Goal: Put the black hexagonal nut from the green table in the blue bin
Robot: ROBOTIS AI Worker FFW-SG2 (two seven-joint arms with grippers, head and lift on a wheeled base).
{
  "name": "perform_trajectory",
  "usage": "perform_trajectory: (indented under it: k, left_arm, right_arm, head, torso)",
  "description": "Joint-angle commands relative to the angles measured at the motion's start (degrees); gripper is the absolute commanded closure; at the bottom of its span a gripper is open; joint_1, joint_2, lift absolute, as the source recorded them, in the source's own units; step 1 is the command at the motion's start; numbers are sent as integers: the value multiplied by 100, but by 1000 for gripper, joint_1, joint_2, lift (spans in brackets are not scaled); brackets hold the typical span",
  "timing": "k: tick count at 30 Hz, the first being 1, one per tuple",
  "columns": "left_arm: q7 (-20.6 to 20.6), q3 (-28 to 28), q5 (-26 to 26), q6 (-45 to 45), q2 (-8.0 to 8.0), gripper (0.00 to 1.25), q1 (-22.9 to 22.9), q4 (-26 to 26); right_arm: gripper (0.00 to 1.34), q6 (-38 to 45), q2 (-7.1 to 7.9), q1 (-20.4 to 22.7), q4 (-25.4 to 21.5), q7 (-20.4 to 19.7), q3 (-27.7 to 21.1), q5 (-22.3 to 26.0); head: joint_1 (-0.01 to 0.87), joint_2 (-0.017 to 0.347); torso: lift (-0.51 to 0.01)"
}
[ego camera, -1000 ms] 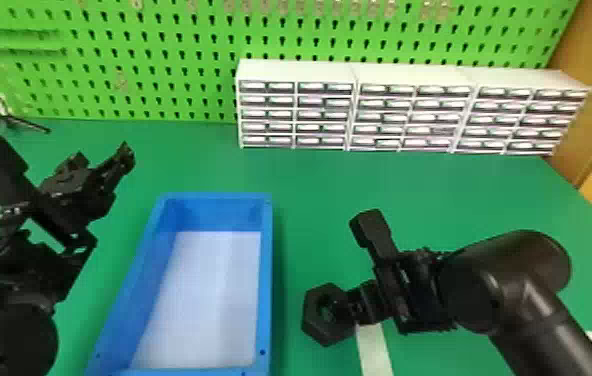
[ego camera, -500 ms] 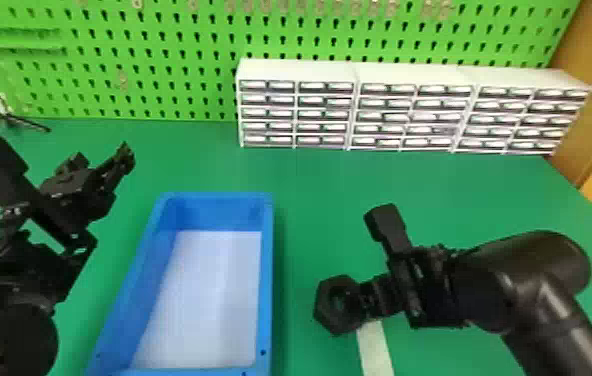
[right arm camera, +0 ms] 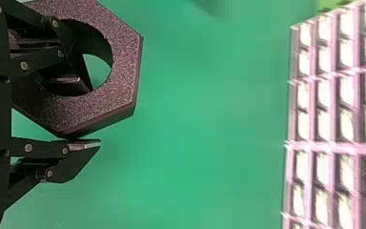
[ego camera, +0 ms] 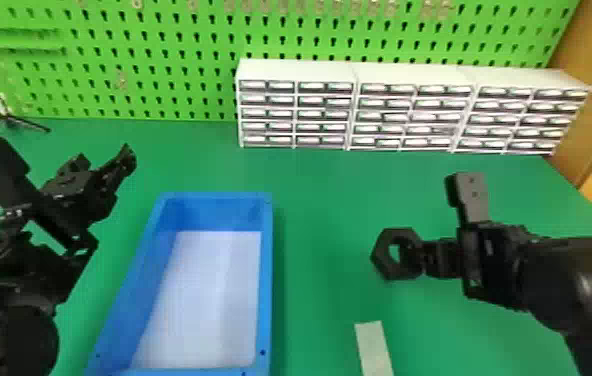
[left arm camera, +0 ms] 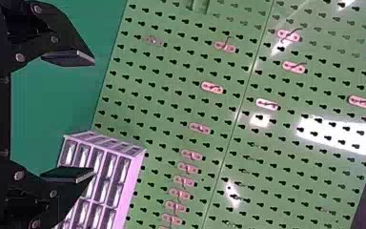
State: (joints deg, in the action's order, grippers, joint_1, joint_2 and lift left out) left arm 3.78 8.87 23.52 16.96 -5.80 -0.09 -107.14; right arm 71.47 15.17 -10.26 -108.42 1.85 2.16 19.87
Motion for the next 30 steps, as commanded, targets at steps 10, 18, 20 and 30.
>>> perform_trajectory:
  k: [10,18,20,30]
  left_arm:
    - [0,-17,3,0,0,432,17,9]
    - [0,-70,-5,0,0,433,0,53]
    - [0,-70,-5,0,0,432,0,53]
    - [0,-88,-5,-18,0,432,17,88]
  right_arm:
    - [1009,-2295,-621,543,-179,0,-761,-440]
    - [1007,-3798,-858,507,5,-9,-568,-748]
    - [1009,-4071,-831,437,84,-9,-506,-713]
    - [1007,-5873,-366,77,594,-9,171,-449]
  head:
    - [692,8]
    - [692,8]
    - [692,8]
    - [692,8]
  torso:
    - [-97]
    - [-97]
    - [-97]
    - [-97]
